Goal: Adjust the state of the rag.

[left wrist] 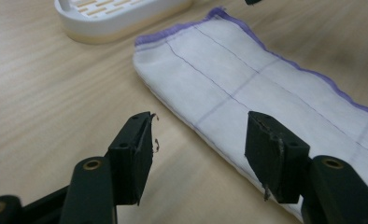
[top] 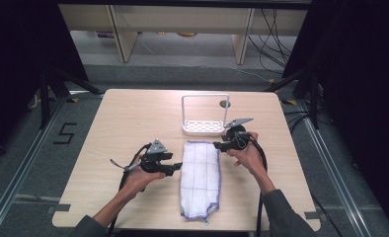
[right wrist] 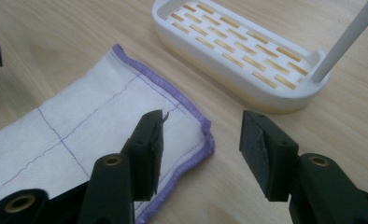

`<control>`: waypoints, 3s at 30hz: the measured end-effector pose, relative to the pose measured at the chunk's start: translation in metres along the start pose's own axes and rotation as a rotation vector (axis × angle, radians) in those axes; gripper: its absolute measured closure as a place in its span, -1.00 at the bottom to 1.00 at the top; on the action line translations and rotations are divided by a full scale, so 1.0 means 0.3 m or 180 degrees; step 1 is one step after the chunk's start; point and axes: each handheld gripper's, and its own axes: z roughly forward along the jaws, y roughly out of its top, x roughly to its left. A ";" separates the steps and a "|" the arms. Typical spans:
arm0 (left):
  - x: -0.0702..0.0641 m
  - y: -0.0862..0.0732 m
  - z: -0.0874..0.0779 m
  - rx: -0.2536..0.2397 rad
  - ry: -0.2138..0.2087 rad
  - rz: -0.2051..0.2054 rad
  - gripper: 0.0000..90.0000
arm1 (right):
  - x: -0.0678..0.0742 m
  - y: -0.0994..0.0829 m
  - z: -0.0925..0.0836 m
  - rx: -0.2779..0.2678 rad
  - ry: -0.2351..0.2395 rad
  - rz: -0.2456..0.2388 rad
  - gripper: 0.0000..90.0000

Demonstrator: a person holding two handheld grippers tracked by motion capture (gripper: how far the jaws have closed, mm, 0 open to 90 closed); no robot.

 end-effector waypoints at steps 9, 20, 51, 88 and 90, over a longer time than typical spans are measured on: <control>0.067 0.067 0.113 -0.0038 0.0093 -0.0146 -0.09 | -0.002 -0.007 0.039 0.0064 -0.0051 -0.0056 0.12; 0.092 0.098 0.188 0.0058 0.0004 -0.0097 -0.01 | -0.010 -0.027 0.042 0.0102 -0.0121 -0.0012 0.12; 0.109 0.100 0.237 0.0119 -0.0105 0.0117 0.83 | 0.011 -0.013 0.126 0.0242 -0.0123 0.0077 0.04; 0.065 0.145 0.136 -0.0127 -0.0118 0.0158 0.89 | 0.055 0.002 0.035 -0.0229 0.0188 -0.0150 0.85; 0.063 0.148 0.125 -0.0140 -0.0104 0.0166 0.89 | 0.063 0.005 0.025 -0.0245 0.0198 -0.0161 0.85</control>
